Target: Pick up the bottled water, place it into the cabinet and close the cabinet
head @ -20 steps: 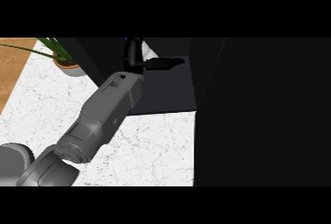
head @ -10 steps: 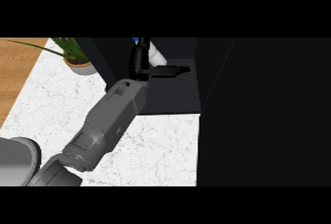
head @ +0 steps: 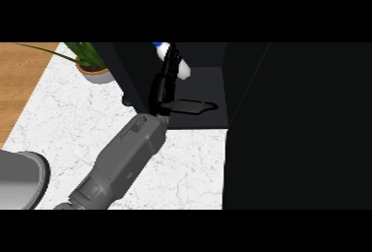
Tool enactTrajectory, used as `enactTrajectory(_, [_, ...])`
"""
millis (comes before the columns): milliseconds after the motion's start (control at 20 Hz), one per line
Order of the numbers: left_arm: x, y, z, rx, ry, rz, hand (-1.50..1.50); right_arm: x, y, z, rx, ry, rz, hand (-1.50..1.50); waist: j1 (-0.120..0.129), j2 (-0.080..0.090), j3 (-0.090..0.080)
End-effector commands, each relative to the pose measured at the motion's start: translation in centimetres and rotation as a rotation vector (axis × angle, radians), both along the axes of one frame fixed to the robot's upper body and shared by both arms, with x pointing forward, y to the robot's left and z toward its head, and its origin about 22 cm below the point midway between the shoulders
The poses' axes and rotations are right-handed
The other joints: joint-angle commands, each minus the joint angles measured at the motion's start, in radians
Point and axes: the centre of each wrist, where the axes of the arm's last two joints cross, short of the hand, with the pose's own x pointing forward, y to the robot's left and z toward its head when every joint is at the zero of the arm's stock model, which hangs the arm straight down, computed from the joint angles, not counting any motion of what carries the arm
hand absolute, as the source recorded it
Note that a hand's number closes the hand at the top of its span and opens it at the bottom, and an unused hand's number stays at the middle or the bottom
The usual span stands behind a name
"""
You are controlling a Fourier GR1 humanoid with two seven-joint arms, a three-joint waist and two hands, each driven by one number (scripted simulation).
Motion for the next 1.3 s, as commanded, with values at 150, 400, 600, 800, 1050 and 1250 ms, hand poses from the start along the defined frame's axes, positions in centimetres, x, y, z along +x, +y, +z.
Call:
enactTrajectory(150, [-4.6, -1.0, -0.3, -0.121, -0.029, -0.162, -1.50, -0.6, 0.7, 3.2, -0.020, -0.024, -0.037, -1.50, 0.022, -0.003, 0.000])
enactTrajectory(400, [-8.7, -0.8, -1.3, -0.147, -0.044, -0.197, -1.50, -0.4, 1.2, 3.0, -0.054, -0.040, -0.019, -1.50, 0.013, 0.001, 0.000])
enactTrajectory(600, [-12.1, 1.7, -1.6, -0.156, -0.042, -0.230, 1.50, -0.4, 0.6, 3.9, -0.115, -0.029, 0.081, -1.50, 0.027, 0.000, 0.000])
enactTrajectory(800, [-13.2, 3.4, -0.6, -0.165, -0.001, -0.236, 1.50, -0.4, 0.3, 3.4, -0.192, -0.038, 0.214, 1.50, 0.016, 0.000, 0.000])
enactTrajectory(1050, [-15.0, 7.7, 0.7, -0.155, -0.003, -0.192, 1.50, -0.5, 0.3, 3.2, -0.234, -0.005, 0.398, 1.50, 0.019, -0.002, 0.000])
enactTrajectory(1250, [-17.0, 11.0, 0.2, -0.140, -0.007, -0.137, -1.50, -0.7, 0.9, 4.6, -0.266, -0.073, 0.507, 1.50, 0.012, -0.009, -0.001])
